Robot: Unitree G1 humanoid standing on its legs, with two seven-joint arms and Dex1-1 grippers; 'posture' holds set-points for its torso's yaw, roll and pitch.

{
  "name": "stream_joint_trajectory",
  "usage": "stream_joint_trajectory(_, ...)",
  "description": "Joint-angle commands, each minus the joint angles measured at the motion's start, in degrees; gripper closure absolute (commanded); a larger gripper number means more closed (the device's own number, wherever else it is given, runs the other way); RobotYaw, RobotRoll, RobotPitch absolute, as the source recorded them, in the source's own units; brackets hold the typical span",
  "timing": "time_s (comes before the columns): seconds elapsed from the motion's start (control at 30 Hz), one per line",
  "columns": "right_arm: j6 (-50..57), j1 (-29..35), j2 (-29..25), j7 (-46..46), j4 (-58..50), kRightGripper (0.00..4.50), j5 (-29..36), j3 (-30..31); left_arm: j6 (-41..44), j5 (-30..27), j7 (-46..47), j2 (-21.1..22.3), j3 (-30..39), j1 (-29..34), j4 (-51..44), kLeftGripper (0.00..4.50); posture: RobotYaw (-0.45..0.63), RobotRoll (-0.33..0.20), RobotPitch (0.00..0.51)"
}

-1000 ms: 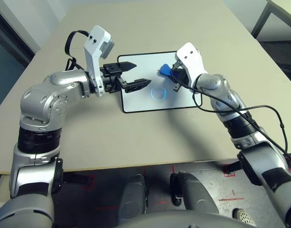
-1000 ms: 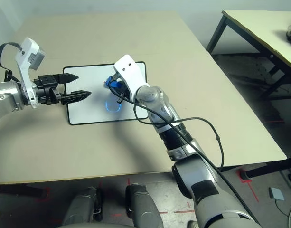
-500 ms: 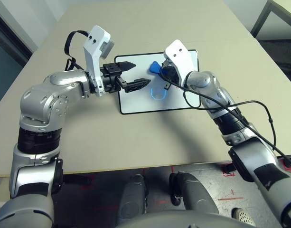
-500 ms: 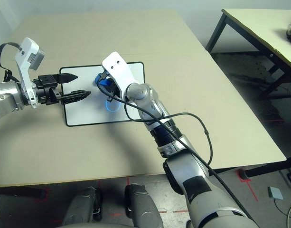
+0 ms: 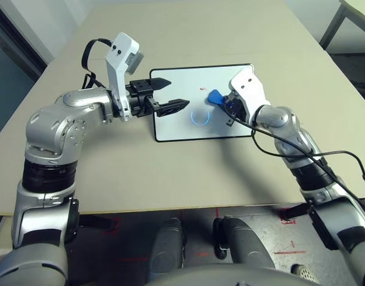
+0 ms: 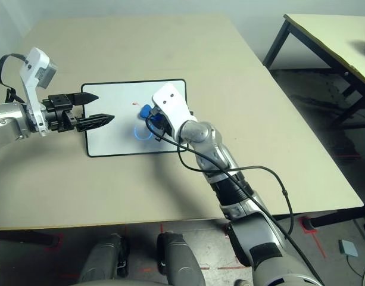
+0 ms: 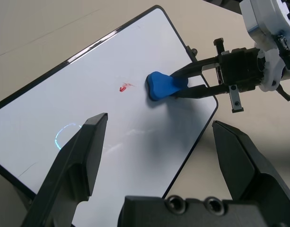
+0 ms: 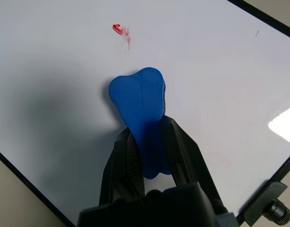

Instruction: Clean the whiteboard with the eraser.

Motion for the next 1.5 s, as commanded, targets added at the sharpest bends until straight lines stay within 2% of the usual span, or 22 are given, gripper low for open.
stream_joint_trajectory(0.03, 2.9, -0.75, 0.06, -0.09, 3.59, 3.73, -0.79, 0.03, -0.48, 0.43, -0.4, -0.34, -0.97, -0.28, 0.71, 0.0, -0.02, 0.0, 0.142)
stream_joint_trajectory(0.5, -1.75, -12.71, 9.62, -0.81, 14.42, 3.74, -1.59, 3.45, 0.01, 0.11, 0.2, -0.5, -0.38, 0.4, -0.19, 0.0, 0.01, 0.0, 0.145)
stream_joint_trajectory(0.83, -5.26, -15.47, 14.95, -1.0, 20.21, 3.74, -2.52, 5.15, 0.39, -0.26, 0.79, -0.25, 0.07, 1.02, -0.94, 0.0, 0.02, 0.0, 0.15)
stream_joint_trajectory(1.03, -6.48, -15.99, 14.19, -1.33, 22.59, 3.74, -2.8, 4.13, 0.41, -0.39, 0.77, -0.14, 0.07, 1.05, -0.99, 0.0, 0.01, 0.0, 0.152)
stream_joint_trajectory(1.33, -5.66, -14.18, 7.22, -2.04, 22.14, 3.74, -3.11, 1.17, -0.19, 0.01, 0.21, -0.49, -0.76, 0.03, 0.29, 0.0, -0.01, 0.0, 0.151)
stream_joint_trajectory(1.5, -5.22, -14.35, 6.57, -2.29, 21.6, 3.74, -2.99, 0.88, -0.66, 0.39, -0.24, -0.85, -1.32, -0.36, 0.96, 0.0, -0.02, 0.0, 0.149)
